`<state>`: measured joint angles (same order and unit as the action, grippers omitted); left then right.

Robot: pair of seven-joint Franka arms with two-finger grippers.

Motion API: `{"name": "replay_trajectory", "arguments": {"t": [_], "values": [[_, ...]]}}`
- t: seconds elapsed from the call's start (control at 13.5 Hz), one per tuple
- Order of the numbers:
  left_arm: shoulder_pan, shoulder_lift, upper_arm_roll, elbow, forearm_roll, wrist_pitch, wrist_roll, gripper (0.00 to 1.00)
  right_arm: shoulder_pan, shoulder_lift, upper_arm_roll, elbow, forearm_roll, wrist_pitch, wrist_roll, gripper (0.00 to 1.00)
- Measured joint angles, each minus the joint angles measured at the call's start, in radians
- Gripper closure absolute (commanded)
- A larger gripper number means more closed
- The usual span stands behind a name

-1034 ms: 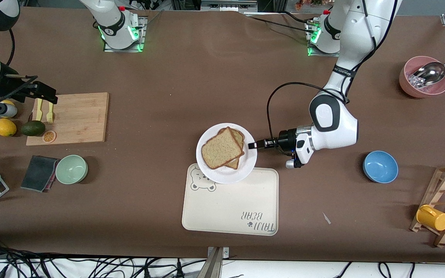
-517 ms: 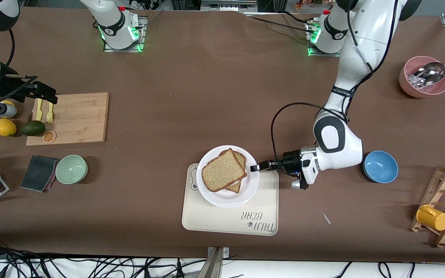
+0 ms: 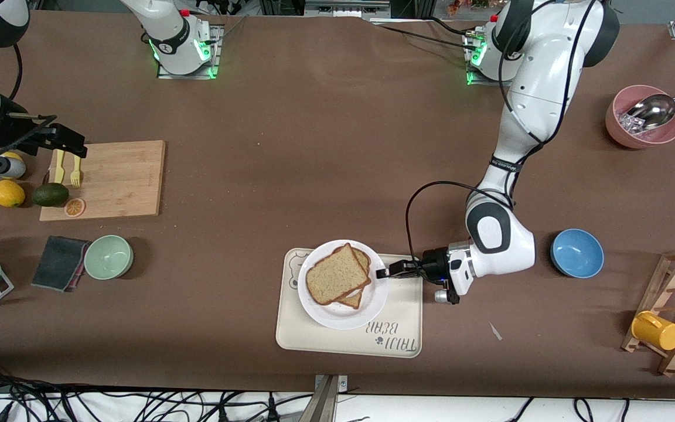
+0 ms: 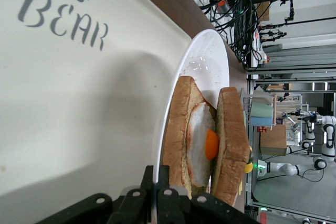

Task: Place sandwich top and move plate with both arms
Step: 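Slide the white plate with the left gripper onto the bear tray, then open the left gripper and pull it back from the plate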

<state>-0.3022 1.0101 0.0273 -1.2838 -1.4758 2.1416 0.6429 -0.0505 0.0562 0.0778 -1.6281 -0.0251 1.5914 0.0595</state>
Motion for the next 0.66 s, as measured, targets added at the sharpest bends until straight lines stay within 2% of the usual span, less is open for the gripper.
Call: {"name": "replay_trajectory", "arguments": {"t": [0.44,0.59,0.66], "values": [[0.0,0.058,0.016,0.036,0.0,0.0,0.081,1.0,0.0,0.0,0.0,0.0,0.0,0.0,0.0,0.0],[0.0,0.06,0.021,0.037,0.0,0.0,0.088,0.75,0.0,0.0,0.0,0.0,0.0,0.0,0.0,0.0],[0.0,0.06,0.022,0.038,0.0,0.0,0.089,0.67,0.0,0.0,0.0,0.0,0.0,0.0,0.0,0.0]]}}
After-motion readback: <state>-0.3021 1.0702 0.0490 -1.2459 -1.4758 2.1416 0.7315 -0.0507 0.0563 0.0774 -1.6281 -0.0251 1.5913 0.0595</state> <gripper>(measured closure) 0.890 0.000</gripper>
